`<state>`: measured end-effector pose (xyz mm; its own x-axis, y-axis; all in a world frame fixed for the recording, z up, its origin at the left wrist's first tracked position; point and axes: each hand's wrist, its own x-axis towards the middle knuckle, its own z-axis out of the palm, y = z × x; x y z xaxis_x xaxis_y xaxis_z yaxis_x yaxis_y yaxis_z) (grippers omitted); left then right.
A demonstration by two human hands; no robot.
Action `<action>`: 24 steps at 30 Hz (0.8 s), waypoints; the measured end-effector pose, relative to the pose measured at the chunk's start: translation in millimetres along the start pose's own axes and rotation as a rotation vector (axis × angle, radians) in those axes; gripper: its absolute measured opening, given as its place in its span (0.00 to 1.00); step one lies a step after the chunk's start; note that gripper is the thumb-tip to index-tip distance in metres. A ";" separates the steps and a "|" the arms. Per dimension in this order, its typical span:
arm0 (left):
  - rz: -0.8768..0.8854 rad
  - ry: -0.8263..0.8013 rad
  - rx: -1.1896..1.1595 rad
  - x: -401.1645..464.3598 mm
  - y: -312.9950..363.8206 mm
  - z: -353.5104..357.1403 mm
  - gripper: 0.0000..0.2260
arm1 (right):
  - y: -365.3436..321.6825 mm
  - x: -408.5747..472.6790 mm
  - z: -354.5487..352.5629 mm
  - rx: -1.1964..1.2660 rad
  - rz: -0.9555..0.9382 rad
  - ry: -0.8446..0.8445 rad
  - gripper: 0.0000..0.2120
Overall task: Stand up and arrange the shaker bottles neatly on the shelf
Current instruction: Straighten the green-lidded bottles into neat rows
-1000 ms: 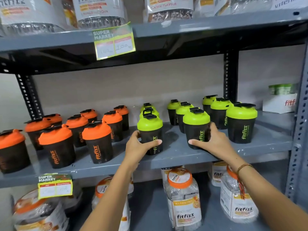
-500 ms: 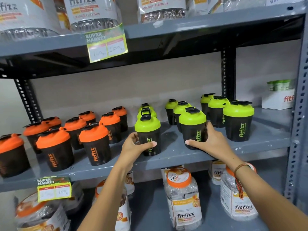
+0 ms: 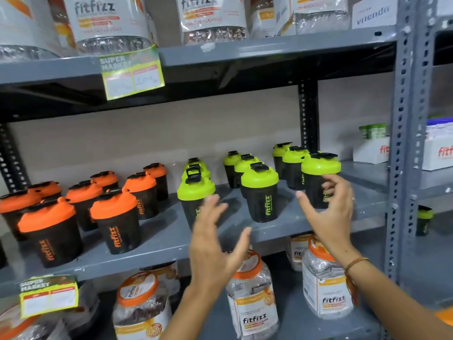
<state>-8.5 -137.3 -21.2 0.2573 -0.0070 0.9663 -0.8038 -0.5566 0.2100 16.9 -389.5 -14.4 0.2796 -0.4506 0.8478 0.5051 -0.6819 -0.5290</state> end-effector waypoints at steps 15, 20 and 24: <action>-0.763 -0.625 0.140 49.2 -10.3 77.2 0.45 | 57.8 29.3 -29.2 -0.329 0.265 -0.426 0.35; -0.759 -0.589 0.154 47.1 -8.6 79.9 0.42 | 65.0 30.2 -26.5 -0.296 0.221 -0.377 0.34; -0.743 -0.581 0.188 47.6 -6.4 82.2 0.42 | 66.6 30.6 -24.0 -0.308 0.222 -0.370 0.35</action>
<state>52.9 -202.3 11.3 0.9324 0.0183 0.3609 -0.2424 -0.7088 0.6624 39.5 -462.5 -24.6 0.6504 -0.4074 0.6411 0.1535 -0.7561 -0.6362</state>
